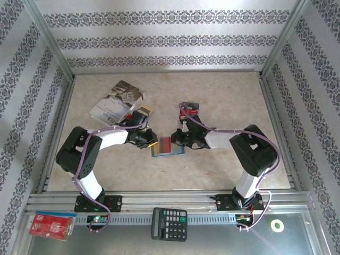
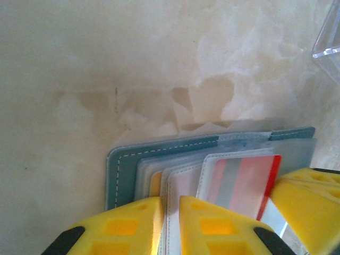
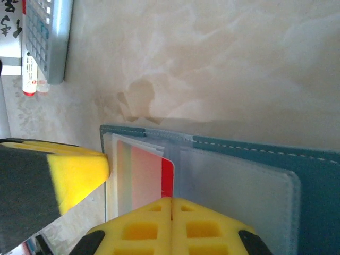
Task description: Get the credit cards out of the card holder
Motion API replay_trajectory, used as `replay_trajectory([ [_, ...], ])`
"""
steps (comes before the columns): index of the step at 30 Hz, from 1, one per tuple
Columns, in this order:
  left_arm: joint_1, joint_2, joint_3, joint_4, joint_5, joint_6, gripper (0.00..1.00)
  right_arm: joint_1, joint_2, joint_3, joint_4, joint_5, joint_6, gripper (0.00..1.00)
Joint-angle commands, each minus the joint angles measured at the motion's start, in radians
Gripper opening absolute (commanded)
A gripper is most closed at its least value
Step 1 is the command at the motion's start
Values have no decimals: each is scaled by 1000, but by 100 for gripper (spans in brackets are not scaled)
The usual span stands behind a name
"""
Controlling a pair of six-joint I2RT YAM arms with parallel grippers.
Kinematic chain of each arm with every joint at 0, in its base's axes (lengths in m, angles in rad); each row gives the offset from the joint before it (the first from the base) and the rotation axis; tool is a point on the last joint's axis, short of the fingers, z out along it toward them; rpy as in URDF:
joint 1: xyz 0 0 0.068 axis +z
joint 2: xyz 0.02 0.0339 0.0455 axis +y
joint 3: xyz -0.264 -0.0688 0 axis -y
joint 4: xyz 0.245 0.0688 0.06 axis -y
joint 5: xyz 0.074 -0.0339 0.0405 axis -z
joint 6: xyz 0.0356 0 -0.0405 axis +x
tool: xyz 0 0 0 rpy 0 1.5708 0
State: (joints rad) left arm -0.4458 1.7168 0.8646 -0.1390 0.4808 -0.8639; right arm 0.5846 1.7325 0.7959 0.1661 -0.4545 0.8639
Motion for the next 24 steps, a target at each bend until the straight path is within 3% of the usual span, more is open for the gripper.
replay_trajectory([
  [1,-12,40,-8,-106,-57,34,18,1,-41,3,-41,24,-47,9],
  [14,-15,-69,104,-228,-49,81,21,17,0,31,-20,-39,-32,19],
  [24,-49,-17,107,-202,-16,76,17,38,29,61,-20,-64,-48,20],
])
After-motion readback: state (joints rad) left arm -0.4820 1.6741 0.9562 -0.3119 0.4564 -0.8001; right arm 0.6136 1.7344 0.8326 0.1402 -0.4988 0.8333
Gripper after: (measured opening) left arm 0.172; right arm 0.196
